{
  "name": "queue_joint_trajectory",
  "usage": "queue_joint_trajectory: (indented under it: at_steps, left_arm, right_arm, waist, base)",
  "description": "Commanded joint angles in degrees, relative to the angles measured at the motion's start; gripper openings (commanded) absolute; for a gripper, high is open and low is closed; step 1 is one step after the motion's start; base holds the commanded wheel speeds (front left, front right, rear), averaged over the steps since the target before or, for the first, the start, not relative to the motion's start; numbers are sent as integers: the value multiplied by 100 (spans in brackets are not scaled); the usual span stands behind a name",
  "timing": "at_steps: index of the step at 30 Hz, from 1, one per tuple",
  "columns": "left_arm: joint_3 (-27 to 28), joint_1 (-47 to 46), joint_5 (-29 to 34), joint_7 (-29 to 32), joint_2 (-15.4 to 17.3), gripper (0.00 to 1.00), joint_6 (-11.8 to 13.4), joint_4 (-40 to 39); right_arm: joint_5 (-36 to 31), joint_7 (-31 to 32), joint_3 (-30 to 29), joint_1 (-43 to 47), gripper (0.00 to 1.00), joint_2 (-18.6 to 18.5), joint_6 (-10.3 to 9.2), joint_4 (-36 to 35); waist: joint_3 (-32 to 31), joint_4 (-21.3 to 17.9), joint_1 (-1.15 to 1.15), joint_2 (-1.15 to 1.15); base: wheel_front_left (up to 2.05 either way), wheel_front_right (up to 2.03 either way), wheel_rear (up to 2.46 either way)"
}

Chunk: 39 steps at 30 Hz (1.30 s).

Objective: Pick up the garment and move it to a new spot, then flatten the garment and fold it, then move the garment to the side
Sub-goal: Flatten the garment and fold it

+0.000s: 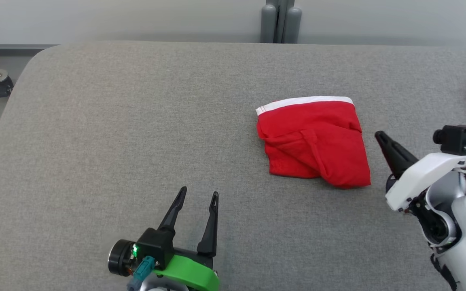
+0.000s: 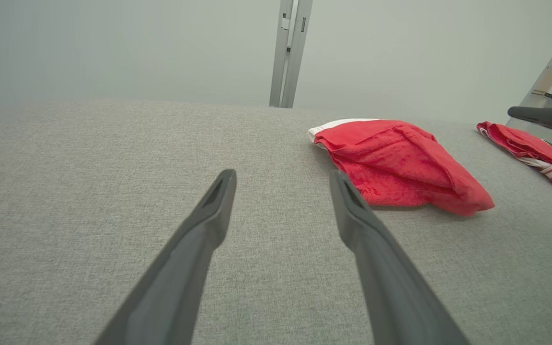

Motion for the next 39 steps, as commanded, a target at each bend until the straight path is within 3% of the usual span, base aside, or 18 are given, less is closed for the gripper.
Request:
queue_joint_trajectory:
  at_steps: [1, 7, 11, 14, 19, 24, 25, 26, 27, 39]
  left_arm:
    - [-8, 14, 48, 1, 13, 100, -50, -13]
    - [-120, -129, -5, 1, 13, 100, -111, 10]
    - [-153, -122, -98, 1, 12, 100, -103, 59]
    - [-161, -125, -181, 1, 12, 100, -101, 93]
    - [-102, -85, -162, 1, 12, 100, -85, 139]
    - [-3, 47, -87, 1, 13, 100, -64, 182]
    - [27, 78, -77, 1, 13, 100, -55, 182]
    - [93, 118, -55, 1, 13, 100, -59, 158]
    - [134, 141, -35, 2, 13, 100, -66, 135]
    - [895, 746, 154, 2, 40, 100, -82, -112]
  right_arm:
    - [121, 51, 94, -118, 0, 91, 2, 88]
    - [41, 214, 671, -658, 0, 272, 2, 751]
    - [-442, 171, 1162, -1024, 0, 221, 2, 1355]
    - [-393, 121, 1492, -1156, 0, 490, 3, 1666]
    - [15, 155, 2288, -1068, 0, 533, 0, 1489]
    - [280, -251, 2655, -735, 0, 208, 1, 979]
    - [232, -371, 2616, -638, 14, 150, 0, 950]
    - [128, -558, 2542, -530, 85, 93, 1, 938]
    - [43, -692, 2452, -442, 100, 55, 1, 945]
    - [-539, -2199, 1072, 907, 100, 198, 1, 970]
  waist:
    - [58, -14, 0, 0]
    - [206, 309, 0, 0]
    - [256, 517, 0, 0]
    - [259, 610, 0, 0]
    - [185, 609, 0, 0]
    - [-58, 430, 0, 0]
    - [-110, 383, 0, 0]
    - [-186, 306, 0, 0]
    - [-235, 256, 0, 0]
    - [-822, -603, 0, 0]
  base:
    - [0, 0, 0]
    - [0, 0, 0]
    - [0, 0, 0]
    - [0, 0, 0]
    - [0, 0, 0]
    - [0, 0, 0]
    - [0, 0, 0]
    - [0, 0, 0]
    - [0, 0, 0]
    - [0, 0, 0]
